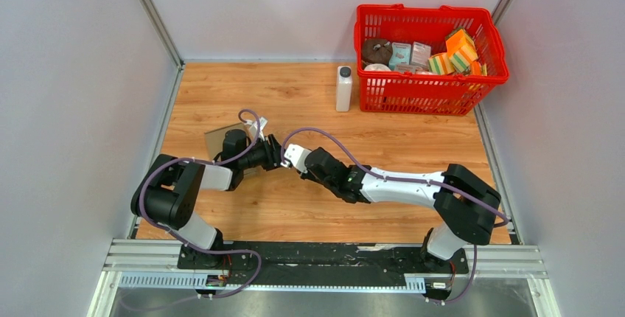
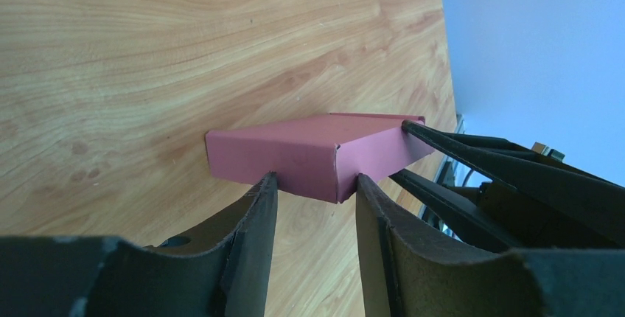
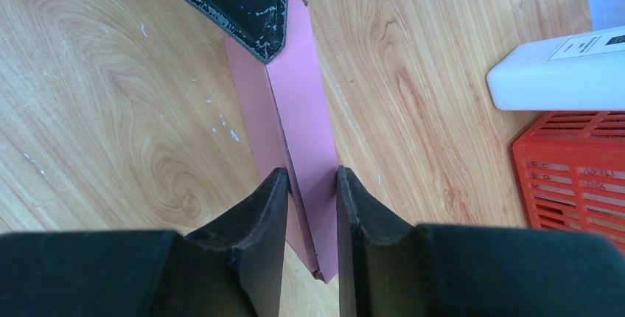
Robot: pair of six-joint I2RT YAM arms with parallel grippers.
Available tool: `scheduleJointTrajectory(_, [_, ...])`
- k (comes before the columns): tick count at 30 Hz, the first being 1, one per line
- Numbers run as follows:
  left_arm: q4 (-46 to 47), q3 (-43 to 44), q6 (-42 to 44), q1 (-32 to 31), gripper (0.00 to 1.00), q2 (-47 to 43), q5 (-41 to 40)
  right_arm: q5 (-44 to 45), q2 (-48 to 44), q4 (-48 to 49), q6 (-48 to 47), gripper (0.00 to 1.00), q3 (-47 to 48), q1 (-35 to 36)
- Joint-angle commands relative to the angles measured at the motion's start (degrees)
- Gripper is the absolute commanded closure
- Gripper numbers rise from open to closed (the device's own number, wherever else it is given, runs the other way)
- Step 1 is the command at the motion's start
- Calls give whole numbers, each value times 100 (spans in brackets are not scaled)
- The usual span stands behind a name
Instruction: Fold the paper box
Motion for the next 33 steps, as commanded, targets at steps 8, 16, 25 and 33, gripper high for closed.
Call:
scheduleJointTrajectory(8, [-420,-15,-2,-74,60,796,-235,-638,320,-435,514,67,-73,-59])
scheduleJointTrajectory(16, [-2021,381,693,-82,66,286,-746,-1876,-171,-1710,2982,31,491,-858])
scheduleJointTrajectory(25, [-2136,530,623,-275,67,312,-903,-4310,-1508,-1633,6390,21,-379,-2616])
scheduleJointTrajectory(33, [-2311,583,693,-346,67,268,-1009,-5137,-1447,-237,6641,41,-959,-3213])
